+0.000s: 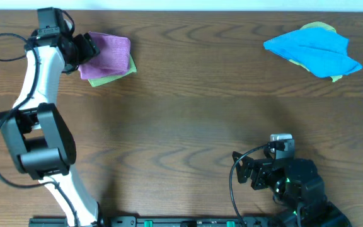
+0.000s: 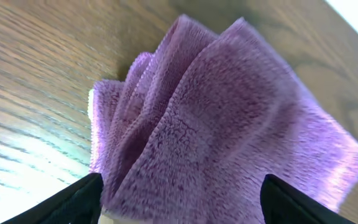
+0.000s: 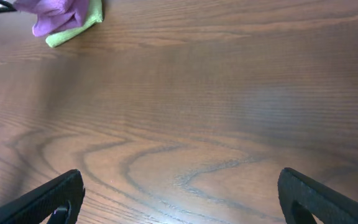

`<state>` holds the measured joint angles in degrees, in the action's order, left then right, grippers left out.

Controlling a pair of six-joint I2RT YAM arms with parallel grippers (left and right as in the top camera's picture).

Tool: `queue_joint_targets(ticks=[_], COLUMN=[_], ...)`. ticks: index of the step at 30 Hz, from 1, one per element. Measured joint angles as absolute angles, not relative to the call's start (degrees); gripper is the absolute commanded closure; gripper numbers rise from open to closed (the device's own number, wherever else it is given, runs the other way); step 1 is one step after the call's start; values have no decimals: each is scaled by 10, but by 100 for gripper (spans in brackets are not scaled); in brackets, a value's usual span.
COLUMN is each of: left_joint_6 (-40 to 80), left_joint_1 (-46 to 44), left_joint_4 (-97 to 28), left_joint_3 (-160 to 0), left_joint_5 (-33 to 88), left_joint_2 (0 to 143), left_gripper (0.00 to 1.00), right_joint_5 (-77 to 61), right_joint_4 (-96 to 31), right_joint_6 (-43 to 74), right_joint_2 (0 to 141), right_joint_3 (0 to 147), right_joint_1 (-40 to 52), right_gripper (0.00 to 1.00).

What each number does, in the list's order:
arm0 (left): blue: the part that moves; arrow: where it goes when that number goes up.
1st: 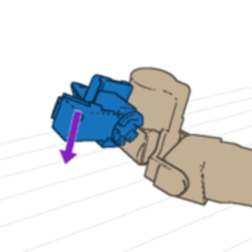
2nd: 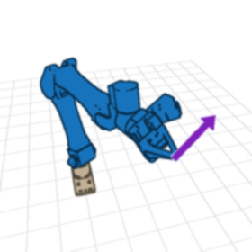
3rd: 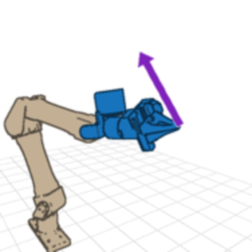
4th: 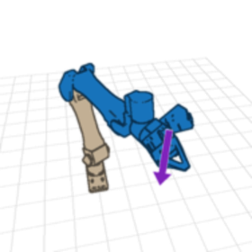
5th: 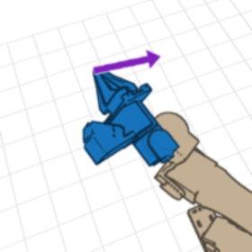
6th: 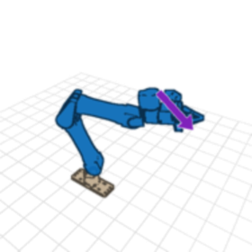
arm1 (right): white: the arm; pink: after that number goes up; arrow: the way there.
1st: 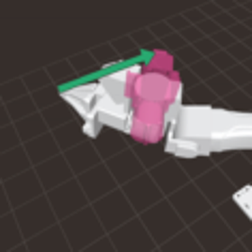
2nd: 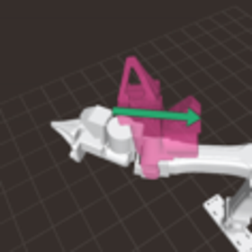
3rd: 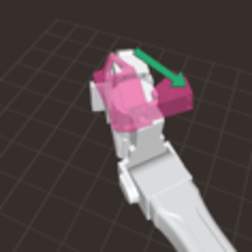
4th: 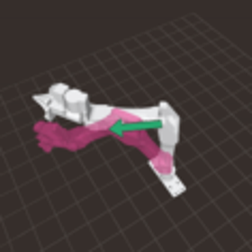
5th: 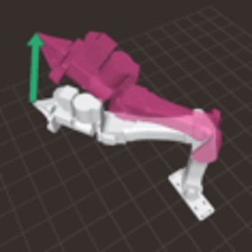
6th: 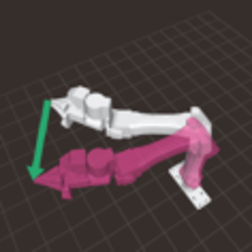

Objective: Fold the cloth
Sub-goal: 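Lower the purple cloth onto the pink-green stack and open the left gripper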

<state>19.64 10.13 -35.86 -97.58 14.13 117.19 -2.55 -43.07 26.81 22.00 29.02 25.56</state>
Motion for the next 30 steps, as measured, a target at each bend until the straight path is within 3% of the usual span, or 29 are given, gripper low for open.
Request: queue_joint_targets(ticks=[5, 18, 30], left_joint_6=[194, 225, 299], left_joint_1=[104, 79, 13], left_joint_4=[-361, -310, -208], left_joint_3=[-976, -976, -976], left_joint_5=[141, 160, 166], left_joint_2=[1133, 1090, 1200], left_gripper=[11, 11, 13], right_joint_5=[-25, -25, -25], right_joint_4=[-431, -431, -430], right_joint_6=[268, 268, 268], right_joint_2=[220, 220, 220], right_joint_3=[290, 290, 290], right_joint_1=[256, 256, 256], right_gripper=[1, 1, 1])
